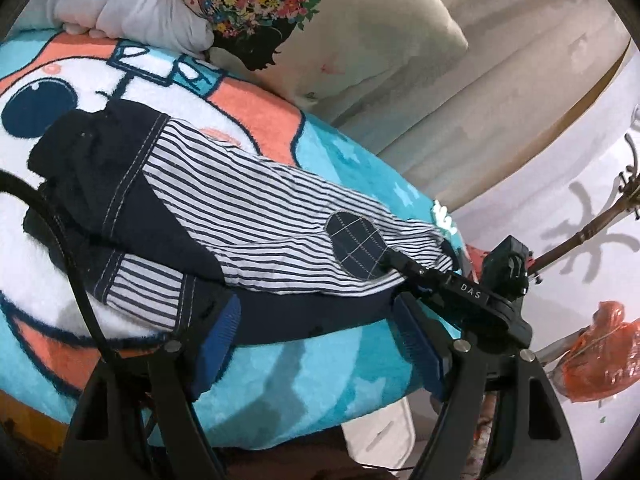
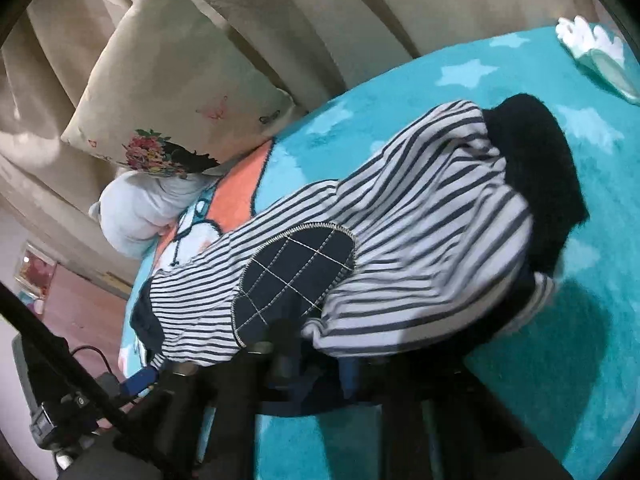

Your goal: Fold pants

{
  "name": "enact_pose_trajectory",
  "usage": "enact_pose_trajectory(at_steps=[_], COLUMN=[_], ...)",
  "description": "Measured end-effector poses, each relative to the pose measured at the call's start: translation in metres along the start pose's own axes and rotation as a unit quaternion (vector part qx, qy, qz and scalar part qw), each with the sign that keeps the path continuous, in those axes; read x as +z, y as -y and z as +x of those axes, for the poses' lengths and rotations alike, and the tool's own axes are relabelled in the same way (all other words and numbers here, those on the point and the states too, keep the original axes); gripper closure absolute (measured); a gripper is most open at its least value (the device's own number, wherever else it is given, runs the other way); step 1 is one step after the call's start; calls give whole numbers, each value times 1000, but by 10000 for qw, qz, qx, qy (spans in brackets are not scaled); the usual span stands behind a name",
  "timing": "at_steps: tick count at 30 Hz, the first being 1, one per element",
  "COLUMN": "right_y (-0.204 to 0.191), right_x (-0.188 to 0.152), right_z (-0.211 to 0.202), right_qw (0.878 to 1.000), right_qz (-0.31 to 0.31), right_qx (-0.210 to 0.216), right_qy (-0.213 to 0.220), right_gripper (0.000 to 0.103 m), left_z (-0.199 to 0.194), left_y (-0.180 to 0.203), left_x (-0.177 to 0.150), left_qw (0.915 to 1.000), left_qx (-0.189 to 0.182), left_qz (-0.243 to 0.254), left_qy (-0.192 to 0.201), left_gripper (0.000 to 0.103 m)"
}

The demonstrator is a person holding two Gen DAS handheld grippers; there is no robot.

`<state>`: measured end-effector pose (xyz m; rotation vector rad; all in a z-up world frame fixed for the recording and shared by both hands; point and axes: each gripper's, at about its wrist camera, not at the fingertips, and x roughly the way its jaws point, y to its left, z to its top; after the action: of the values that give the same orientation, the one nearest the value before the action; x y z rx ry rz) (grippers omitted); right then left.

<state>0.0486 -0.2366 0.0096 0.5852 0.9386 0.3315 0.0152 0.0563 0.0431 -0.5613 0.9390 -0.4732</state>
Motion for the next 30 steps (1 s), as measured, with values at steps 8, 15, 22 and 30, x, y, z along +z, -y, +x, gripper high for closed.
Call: enact_pose_trajectory(at_steps=[8, 15, 22, 30], right_y=[-29, -51, -54, -66], right_x=[6, 9, 10, 11], right_z=[-34, -38, -54, -53], right_qw=[9963, 9935, 9909, 9889], right_qz=[-620, -921, -1178, -1389], right_qx=[84, 5, -111, -202], right_qy=[593, 666, 640, 486], right_gripper=[92, 92, 92, 93], left_z=[5, 32, 38, 39], left_y=[-3, -7, -30, -28], left_x=[-8, -6, 1, 24], left_qw=[9988, 9966, 9917, 9930], left_qx=[-448, -726, -850, -553], left_qz=[-210, -352, -957, -1031], left_qy=[-68, -185, -137, -136], left_gripper=[25, 25, 25, 53])
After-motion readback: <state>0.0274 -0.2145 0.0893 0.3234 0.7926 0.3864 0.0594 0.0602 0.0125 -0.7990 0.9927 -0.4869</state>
